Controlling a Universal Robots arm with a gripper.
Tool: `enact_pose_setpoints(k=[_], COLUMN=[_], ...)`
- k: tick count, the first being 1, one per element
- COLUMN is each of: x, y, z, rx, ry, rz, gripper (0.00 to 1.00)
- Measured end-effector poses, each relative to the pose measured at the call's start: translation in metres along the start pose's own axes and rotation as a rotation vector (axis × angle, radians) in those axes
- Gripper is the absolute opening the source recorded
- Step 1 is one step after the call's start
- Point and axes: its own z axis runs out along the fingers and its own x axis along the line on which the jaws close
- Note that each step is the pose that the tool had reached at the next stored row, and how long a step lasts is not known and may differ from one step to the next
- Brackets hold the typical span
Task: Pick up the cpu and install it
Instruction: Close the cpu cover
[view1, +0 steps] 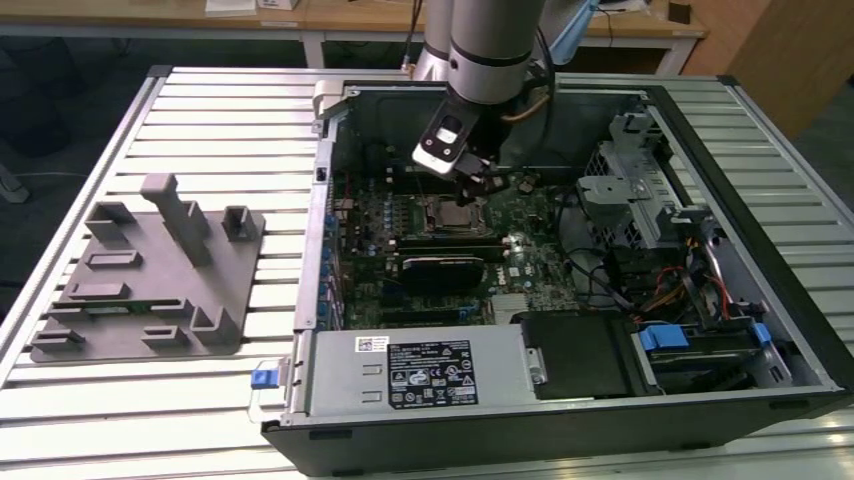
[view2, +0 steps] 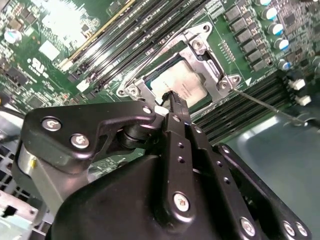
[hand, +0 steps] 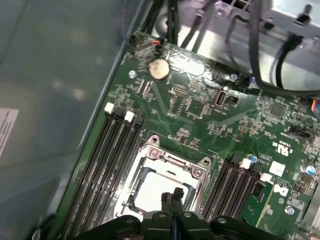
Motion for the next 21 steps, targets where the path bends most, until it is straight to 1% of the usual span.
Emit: enact_pose_setpoints(k=[21], x=[0.0000], y=[0.0000], z=[0.0000], rx=[0.0128], ry=[0.0068], rz=[-0.280], gripper=[0.11])
